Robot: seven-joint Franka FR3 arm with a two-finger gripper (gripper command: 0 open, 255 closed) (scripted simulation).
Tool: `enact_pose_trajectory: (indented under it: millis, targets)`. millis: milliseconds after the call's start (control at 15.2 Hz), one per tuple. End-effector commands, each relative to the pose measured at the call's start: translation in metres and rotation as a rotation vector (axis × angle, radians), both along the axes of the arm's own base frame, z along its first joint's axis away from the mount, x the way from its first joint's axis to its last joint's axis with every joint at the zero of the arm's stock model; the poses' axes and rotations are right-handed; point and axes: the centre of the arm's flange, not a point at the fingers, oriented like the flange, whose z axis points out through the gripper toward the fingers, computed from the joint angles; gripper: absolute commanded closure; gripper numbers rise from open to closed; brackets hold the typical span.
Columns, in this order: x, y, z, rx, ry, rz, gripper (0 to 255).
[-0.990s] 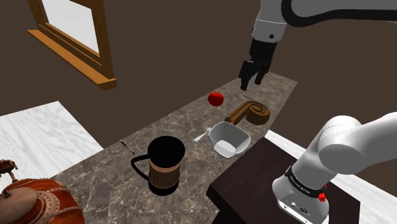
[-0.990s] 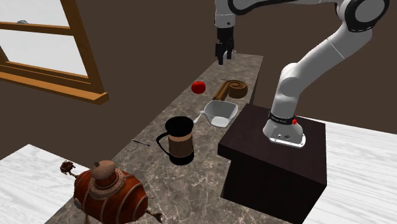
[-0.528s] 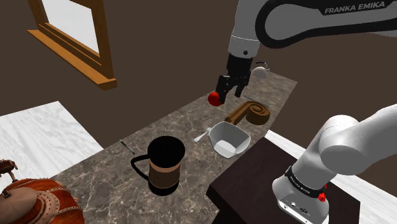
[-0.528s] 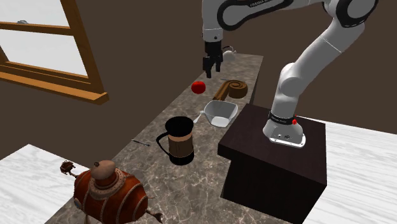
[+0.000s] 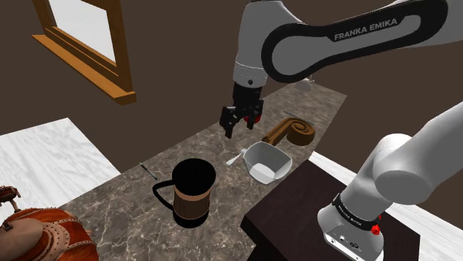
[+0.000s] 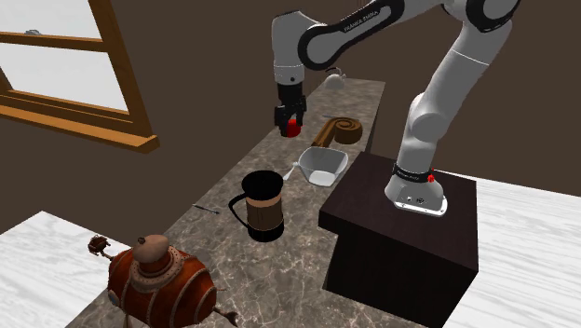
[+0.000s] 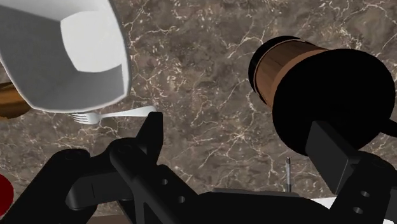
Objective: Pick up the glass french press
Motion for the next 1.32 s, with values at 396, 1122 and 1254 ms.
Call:
enact_pose_trajectory:
  millis: [396,1122,1254]
  targets:
    - [0.026,0.086,-0.056,0.018,-0.009,0.003,0]
    - [0.039,0.125,-0.118,0.026,-0.013,0.005,0]
    - [0.039,0.125,-0.121,0.026,-0.013,0.005,0]
